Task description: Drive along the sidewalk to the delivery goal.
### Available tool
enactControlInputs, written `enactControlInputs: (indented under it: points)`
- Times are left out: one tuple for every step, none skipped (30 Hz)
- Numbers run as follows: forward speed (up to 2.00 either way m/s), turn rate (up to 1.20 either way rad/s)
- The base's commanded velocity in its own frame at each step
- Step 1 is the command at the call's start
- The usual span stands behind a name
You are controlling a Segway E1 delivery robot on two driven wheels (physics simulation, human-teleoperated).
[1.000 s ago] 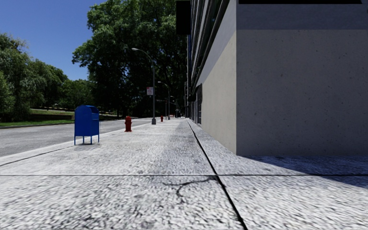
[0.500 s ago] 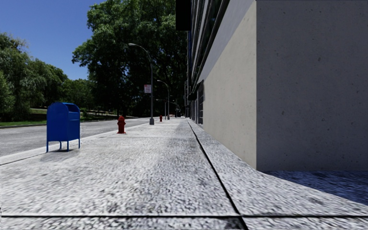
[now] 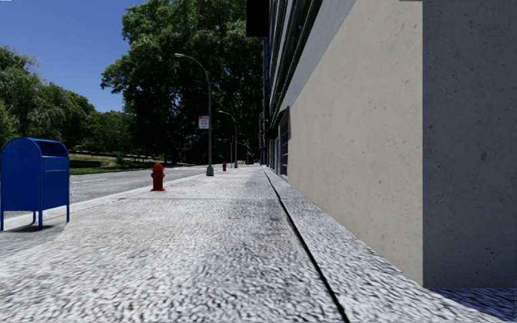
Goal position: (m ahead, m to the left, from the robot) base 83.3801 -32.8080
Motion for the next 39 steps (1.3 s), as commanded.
enactControlInputs:
  points:
    - [2.00, 0.00]
    - [2.00, 0.00]
    - [2.00, 0.00]
    - [2.00, 0.00]
    - [2.00, 0.00]
    - [2.00, 0.00]
    - [2.00, 0.00]
    - [2.00, 0.00]
    - [2.00, 0.00]
    - [2.00, 0.00]
    - [2.00, 0.00]
    - [2.00, 0.00]
    - [2.00, 0.00]
    - [2.00, 0.00]
    - [2.00, 0.00]
    - [2.00, 0.00]
    - [2.00, 0.00]
    - [2.00, 0.00]
    - [2.00, 0.00]
    - [2.00, 0.00]
    - [2.00, 0.00]
    - [2.00, 0.00]
    - [2.00, 0.00]
    - [2.00, 0.00]
    - [2.00, 0.00]
    - [2.00, 0.00]
    - [2.00, 0.00]
    - [2.00, 0.00]
    - [2.00, 0.00]
    - [2.00, 0.00]
    - [2.00, 0.00]
    - [2.00, 0.00]
    - [2.00, 0.00]
    - [2.00, 0.00]
    - [2.00, 0.00]
    - [2.00, 0.00]
    - [2.00, 0.00]
    - [2.00, 0.00]
    - [2.00, 0.00]
